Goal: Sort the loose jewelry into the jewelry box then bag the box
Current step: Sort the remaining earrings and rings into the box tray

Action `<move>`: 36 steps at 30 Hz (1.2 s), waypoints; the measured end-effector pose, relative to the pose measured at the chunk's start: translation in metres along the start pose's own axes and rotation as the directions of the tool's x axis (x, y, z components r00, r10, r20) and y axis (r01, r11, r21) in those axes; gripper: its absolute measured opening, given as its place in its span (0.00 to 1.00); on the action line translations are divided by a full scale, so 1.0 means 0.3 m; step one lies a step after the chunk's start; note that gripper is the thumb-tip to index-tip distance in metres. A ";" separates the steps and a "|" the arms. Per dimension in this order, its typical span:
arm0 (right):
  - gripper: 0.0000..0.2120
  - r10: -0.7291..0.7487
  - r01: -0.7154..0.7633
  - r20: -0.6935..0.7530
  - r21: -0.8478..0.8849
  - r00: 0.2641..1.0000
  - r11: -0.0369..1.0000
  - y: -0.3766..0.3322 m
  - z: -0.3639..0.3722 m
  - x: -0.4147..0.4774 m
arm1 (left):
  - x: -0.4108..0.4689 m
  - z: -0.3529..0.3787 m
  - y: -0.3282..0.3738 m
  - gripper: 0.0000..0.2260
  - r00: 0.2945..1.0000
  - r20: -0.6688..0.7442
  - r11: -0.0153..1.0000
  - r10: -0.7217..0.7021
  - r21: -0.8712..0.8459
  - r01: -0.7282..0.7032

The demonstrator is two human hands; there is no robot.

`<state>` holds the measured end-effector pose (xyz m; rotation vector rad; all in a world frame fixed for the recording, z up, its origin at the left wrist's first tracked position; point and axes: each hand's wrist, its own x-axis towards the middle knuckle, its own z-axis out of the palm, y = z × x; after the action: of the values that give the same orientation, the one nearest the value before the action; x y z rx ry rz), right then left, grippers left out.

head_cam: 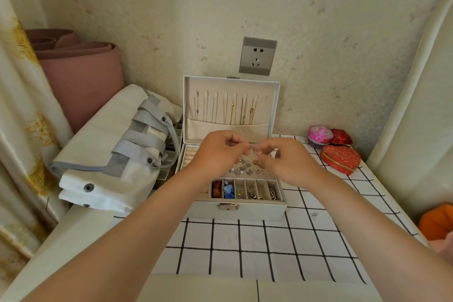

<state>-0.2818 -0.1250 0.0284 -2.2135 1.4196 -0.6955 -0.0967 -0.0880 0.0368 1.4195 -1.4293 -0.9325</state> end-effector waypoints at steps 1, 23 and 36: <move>0.08 0.038 -0.035 -0.014 0.166 0.999 0.986 -0.018 -0.010 0.002 | -0.003 0.003 0.006 0.02 1.000 0.008 0.999 -0.014 -0.036 0.015; 0.02 0.108 -0.113 -0.060 -0.075 0.992 0.991 0.016 -0.018 -0.022 | -0.013 0.047 -0.054 0.08 0.966 0.131 0.851 0.221 0.458 -0.257; 0.05 -0.067 0.055 -0.013 -0.435 0.998 0.899 0.018 0.015 -0.060 | -0.006 0.064 -0.107 0.11 0.818 0.416 0.491 0.396 0.657 -0.572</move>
<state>-0.2893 -0.1104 0.0183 -2.6022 1.6558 -0.4601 -0.1044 -0.0896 0.0004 1.3348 -2.4206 -0.0444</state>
